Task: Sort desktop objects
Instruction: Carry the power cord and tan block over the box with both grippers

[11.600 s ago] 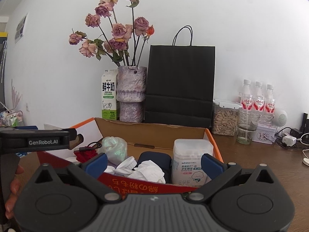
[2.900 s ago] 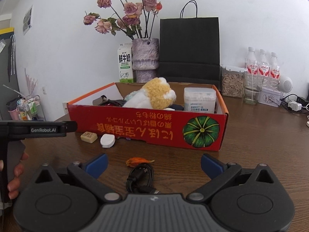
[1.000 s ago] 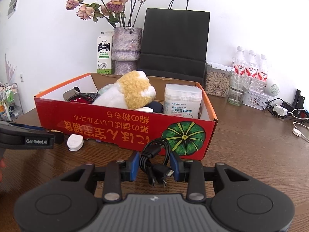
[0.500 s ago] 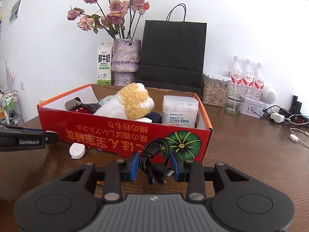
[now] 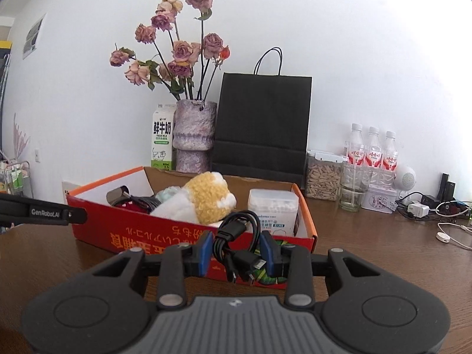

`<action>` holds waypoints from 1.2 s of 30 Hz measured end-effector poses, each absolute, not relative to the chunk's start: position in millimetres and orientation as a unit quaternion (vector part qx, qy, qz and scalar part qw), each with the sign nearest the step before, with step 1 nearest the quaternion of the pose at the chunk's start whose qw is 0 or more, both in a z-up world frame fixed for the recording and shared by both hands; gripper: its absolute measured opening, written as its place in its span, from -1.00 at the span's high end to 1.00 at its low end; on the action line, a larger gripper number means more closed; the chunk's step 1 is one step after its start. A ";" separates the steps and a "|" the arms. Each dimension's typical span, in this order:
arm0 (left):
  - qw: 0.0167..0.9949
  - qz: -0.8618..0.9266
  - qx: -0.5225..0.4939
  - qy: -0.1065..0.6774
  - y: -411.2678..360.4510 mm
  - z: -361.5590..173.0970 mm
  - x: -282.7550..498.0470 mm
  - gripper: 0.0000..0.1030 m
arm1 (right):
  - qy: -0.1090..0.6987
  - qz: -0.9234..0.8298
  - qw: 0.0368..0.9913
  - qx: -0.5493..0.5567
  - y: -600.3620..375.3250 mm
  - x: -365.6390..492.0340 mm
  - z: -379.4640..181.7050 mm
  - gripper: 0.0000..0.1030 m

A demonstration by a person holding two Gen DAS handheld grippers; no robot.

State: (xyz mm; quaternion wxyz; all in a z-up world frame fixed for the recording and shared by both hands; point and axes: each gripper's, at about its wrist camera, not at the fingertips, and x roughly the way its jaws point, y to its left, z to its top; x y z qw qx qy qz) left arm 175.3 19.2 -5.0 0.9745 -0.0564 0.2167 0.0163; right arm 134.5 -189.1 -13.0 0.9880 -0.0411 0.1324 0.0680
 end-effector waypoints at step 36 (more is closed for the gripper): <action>0.976 0.030 -0.056 0.210 -14.3 3.1 325.1 0.40 | 0.130 0.085 0.988 -0.006 -177.0 304.5 10.3 0.35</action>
